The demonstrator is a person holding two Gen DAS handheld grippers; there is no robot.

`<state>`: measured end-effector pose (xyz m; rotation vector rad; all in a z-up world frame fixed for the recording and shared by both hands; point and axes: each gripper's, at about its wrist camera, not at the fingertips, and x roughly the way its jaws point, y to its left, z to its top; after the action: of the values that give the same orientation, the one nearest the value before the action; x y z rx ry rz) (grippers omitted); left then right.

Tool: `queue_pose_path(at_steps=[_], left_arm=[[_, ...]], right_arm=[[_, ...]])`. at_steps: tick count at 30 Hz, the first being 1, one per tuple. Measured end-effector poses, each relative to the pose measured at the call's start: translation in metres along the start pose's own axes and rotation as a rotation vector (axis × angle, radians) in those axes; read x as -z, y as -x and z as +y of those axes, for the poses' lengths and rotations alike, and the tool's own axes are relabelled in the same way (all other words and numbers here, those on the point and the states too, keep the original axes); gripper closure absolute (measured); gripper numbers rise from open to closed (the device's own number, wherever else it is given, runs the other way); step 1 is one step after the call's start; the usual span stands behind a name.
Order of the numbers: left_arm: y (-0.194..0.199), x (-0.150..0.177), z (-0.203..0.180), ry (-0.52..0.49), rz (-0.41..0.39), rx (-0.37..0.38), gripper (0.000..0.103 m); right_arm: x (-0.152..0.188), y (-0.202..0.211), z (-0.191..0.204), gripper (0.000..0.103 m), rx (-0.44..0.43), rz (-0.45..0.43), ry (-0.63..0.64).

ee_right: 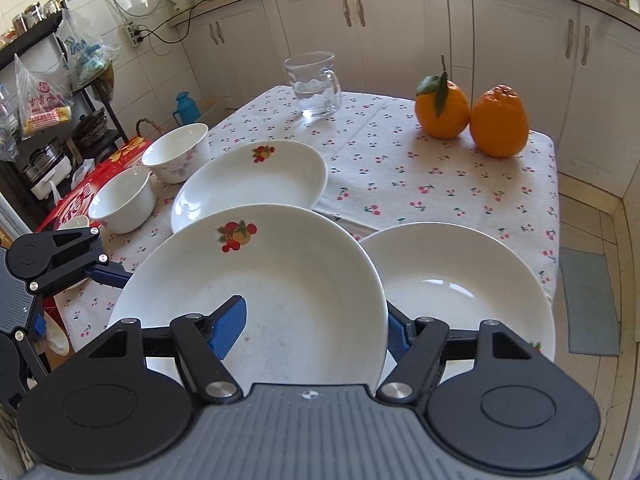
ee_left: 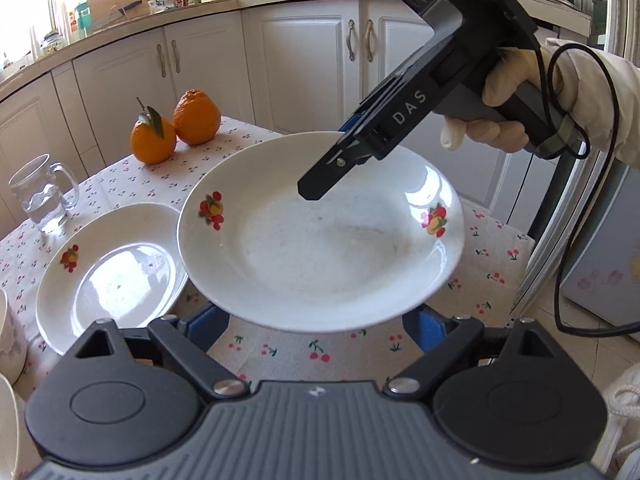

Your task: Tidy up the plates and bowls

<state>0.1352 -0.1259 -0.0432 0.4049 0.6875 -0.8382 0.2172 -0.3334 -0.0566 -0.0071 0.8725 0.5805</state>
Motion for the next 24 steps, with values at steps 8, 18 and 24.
queue_pose_path(at_steps=[8, 18, 24], left_arm=[[-0.029, -0.02, -0.002, -0.02, 0.004, 0.037, 0.01], [-0.054, -0.033, -0.003, -0.024, 0.009, 0.05, 0.01], [-0.059, -0.037, -0.004, -0.027, 0.008, 0.05, 0.01]], right_arm=[[0.007, 0.005, -0.037, 0.027, 0.05, -0.014, -0.055], [0.01, 0.005, -0.066, 0.027, 0.078, -0.028, -0.093], [0.011, 0.0, -0.077, 0.027, 0.083, -0.028, -0.112]])
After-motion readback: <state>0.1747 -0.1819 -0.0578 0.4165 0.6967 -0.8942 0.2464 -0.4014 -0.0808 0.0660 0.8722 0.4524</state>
